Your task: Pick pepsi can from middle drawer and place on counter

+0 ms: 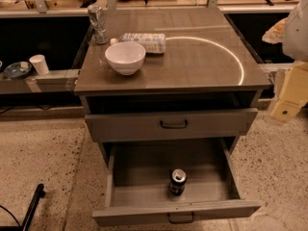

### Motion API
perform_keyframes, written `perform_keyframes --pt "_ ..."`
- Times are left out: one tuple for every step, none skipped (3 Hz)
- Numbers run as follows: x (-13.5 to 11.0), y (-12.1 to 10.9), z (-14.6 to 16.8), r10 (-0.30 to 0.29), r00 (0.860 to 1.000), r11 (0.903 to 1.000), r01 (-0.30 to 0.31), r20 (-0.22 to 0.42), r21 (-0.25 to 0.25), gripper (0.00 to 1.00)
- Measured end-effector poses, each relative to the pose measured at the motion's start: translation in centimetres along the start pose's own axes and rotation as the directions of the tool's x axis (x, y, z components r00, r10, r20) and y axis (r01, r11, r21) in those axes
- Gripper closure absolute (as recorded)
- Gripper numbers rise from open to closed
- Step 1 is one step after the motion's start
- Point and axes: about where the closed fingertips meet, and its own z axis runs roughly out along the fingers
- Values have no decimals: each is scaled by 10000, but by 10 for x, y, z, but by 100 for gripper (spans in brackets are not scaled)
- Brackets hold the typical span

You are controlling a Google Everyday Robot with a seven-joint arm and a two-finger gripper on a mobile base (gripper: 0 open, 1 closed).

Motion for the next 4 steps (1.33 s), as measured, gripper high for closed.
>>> perform_keyframes --pt "0 0 0 0 10000 10000 0 0 0 0" --pt "1 -2 19 -97 9991 9996 108 424 -254 0" --pt "5 12 93 29 9944 9955 71 1053 -947 0" --pt "14 50 187 391 9768 9809 27 2107 -1945 0"
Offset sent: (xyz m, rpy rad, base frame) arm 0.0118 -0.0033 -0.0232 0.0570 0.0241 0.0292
